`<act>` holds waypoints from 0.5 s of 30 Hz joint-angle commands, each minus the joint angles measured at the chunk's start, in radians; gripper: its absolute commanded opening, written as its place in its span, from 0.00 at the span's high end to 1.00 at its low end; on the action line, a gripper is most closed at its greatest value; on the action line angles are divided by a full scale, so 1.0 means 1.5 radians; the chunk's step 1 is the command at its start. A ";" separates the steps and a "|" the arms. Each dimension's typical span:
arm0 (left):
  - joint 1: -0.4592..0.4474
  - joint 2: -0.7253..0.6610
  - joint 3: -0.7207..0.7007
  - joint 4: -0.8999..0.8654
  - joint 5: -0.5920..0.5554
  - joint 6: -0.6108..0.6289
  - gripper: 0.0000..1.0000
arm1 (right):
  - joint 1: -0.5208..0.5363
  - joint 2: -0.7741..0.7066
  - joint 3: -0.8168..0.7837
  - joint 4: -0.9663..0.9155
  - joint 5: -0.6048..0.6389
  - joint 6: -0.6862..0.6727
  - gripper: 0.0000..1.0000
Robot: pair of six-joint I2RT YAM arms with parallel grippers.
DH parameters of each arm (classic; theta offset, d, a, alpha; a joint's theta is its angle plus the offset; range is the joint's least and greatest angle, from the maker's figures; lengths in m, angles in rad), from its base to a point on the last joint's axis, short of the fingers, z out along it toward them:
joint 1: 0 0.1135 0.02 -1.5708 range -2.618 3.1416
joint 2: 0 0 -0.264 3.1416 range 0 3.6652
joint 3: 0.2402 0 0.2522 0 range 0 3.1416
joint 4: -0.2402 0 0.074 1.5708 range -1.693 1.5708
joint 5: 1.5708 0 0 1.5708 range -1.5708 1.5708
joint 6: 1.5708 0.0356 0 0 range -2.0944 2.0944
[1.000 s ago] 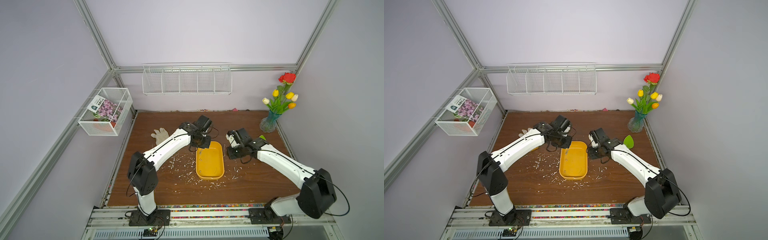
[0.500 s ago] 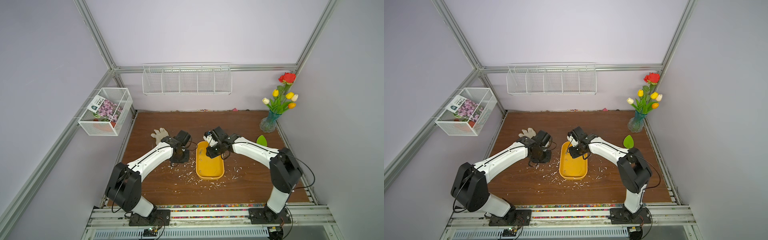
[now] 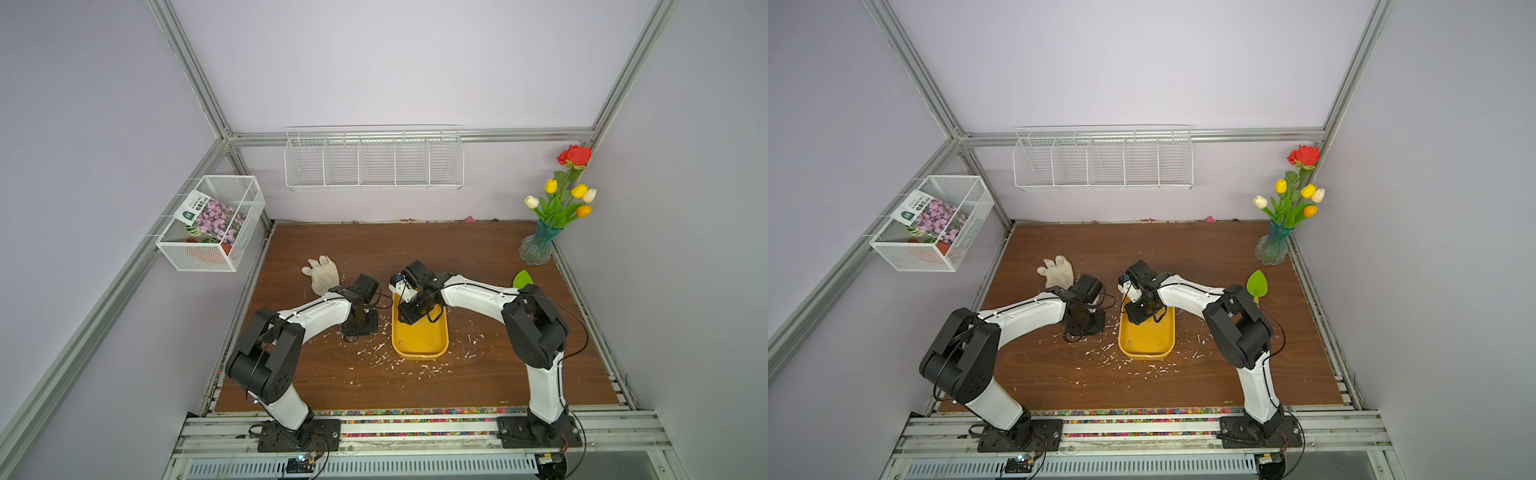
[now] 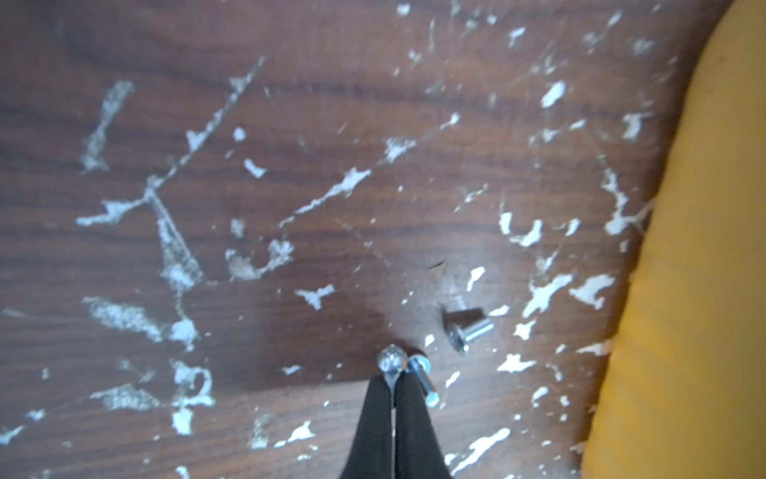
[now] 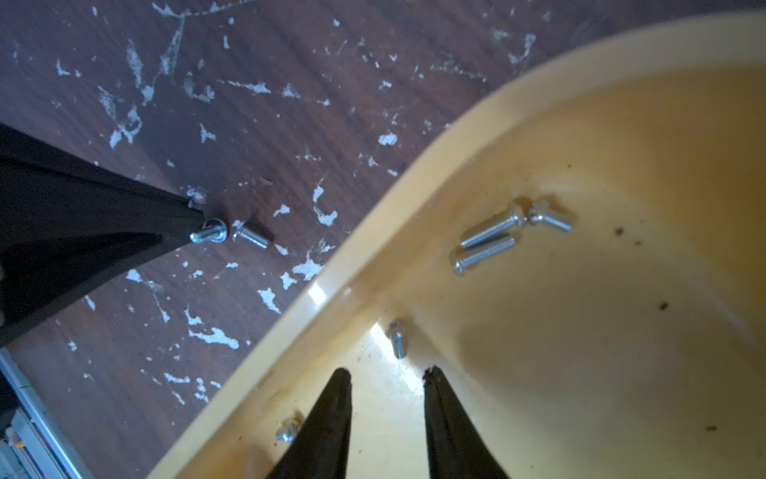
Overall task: Take out the screws from the storage box
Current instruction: Place the screw at the center of the board.
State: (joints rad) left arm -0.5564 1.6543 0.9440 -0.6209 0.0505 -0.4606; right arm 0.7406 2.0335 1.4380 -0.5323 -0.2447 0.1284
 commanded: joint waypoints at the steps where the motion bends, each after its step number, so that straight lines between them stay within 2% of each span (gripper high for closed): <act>1: 0.001 0.010 0.000 0.017 0.007 -0.004 0.98 | 0.005 0.020 0.011 -0.006 -0.009 -0.014 0.64; 10: 0.001 0.014 0.000 0.012 0.010 0.002 0.92 | 0.013 0.053 0.025 -0.007 0.001 -0.012 0.64; 15: 0.001 0.003 0.000 0.004 0.006 -0.003 0.82 | 0.021 0.068 0.031 -0.026 0.028 -0.021 0.65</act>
State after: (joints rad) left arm -0.5564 1.6615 0.9440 -0.6109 0.0536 -0.4606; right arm 0.7589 2.0945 1.4799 -0.5358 -0.2283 0.1139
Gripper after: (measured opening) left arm 0.169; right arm 0.353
